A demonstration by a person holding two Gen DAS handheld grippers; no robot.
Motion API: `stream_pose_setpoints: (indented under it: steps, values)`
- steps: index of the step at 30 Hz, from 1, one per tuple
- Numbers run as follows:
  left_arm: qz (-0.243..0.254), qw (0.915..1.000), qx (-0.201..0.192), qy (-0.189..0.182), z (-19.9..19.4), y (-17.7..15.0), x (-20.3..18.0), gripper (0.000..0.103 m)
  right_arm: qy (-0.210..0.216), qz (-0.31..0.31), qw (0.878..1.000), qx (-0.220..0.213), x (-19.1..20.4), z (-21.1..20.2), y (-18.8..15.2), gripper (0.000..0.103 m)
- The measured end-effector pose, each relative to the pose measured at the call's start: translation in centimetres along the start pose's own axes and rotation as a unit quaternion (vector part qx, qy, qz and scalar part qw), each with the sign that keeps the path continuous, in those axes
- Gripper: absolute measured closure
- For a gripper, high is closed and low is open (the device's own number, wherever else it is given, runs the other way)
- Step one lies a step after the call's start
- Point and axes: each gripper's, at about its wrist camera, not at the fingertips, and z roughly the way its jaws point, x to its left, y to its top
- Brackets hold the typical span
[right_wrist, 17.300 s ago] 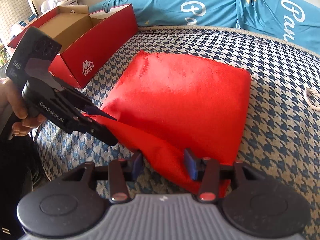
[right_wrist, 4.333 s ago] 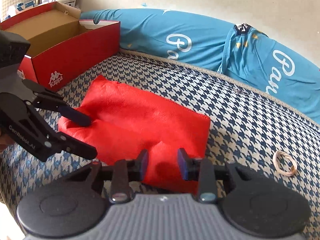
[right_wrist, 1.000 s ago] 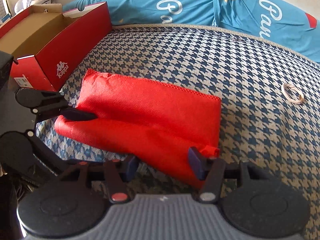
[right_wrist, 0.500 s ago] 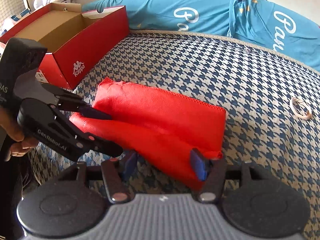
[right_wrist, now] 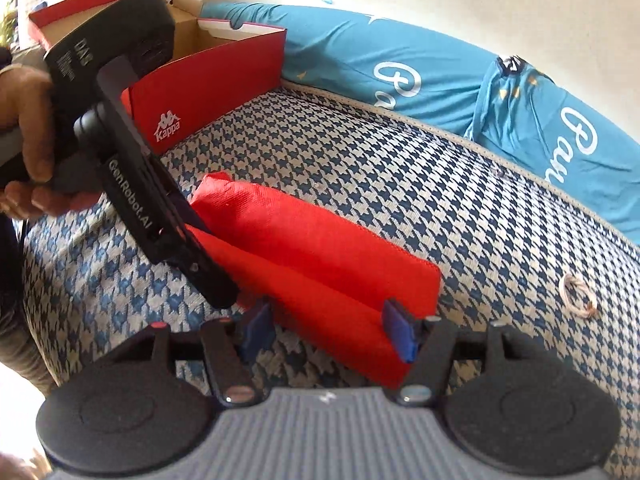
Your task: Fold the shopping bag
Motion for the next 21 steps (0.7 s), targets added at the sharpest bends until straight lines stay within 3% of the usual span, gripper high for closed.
stream_pose_setpoints:
  steps: [9,11,16,21]
  values:
    - [0.008,0.9999,0.010,-0.001,-0.3,0.4,0.1,0.027,-0.001,-0.064,0.998,-0.010,1.9,1.2,0.1,0.045]
    - [0.010,0.9999,0.010,-0.002,-0.4,0.4,0.1,0.027,0.000,-0.077,0.997,-0.012,2.3,1.6,0.1,0.054]
    - [0.014,0.9999,0.004,-0.006,-0.8,0.3,0.3,0.027,0.059,0.073,0.995,0.025,-1.5,2.6,0.8,0.059]
    - [0.008,0.9993,-0.028,-0.024,-2.1,-1.2,1.5,0.027,0.081,0.150,0.984,0.052,-3.5,3.7,1.2,0.060]
